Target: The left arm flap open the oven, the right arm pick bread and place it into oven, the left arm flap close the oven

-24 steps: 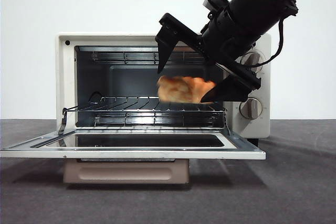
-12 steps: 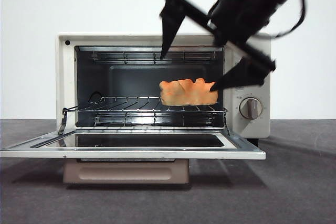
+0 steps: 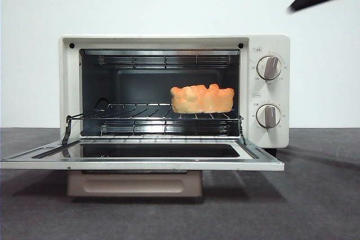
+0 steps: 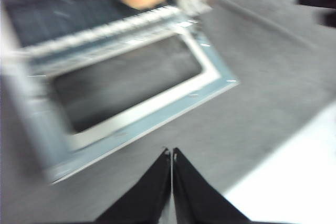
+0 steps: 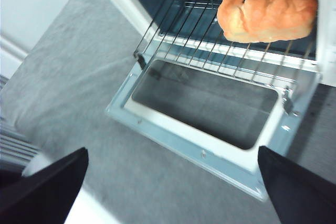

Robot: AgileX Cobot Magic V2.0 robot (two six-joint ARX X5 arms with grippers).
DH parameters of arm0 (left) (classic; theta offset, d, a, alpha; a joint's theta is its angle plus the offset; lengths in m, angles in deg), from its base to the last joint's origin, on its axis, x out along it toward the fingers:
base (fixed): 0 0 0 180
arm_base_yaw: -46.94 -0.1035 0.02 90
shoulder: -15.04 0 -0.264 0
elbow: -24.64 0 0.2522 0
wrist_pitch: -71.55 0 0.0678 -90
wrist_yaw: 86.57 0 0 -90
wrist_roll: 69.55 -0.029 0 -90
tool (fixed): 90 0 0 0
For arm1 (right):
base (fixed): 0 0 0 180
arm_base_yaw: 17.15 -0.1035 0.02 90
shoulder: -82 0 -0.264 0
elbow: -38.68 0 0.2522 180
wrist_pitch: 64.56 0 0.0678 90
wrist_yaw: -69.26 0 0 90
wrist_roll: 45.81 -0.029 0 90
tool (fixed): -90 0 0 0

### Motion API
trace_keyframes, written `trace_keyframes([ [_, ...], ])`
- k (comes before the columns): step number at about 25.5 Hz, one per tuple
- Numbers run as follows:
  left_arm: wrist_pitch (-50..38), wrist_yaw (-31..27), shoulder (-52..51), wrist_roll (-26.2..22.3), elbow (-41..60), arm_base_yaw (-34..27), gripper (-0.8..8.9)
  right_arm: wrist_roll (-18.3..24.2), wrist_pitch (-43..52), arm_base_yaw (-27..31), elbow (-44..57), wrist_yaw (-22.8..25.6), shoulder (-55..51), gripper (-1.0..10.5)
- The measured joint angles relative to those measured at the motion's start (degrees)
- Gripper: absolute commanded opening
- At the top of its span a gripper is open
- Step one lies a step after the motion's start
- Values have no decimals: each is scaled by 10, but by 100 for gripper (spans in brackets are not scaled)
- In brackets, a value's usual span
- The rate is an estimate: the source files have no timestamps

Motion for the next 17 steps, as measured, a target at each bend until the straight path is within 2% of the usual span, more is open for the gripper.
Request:
trace_keyframes([
  [3,-31,69,50,-5,0,-49,7,24,-61,0,-1,1,-65,493],
  [10,-70,244,131,-36,9,-235,7,38,-199,0,-14,15,-166,485],
  [15,-112,349,151,-45,66,-374,7,38,-231,0,-23,21,-196,485],
  [17,-142,371,151,-41,100,-419,7,38,-234,0,-24,21,-201,485],
])
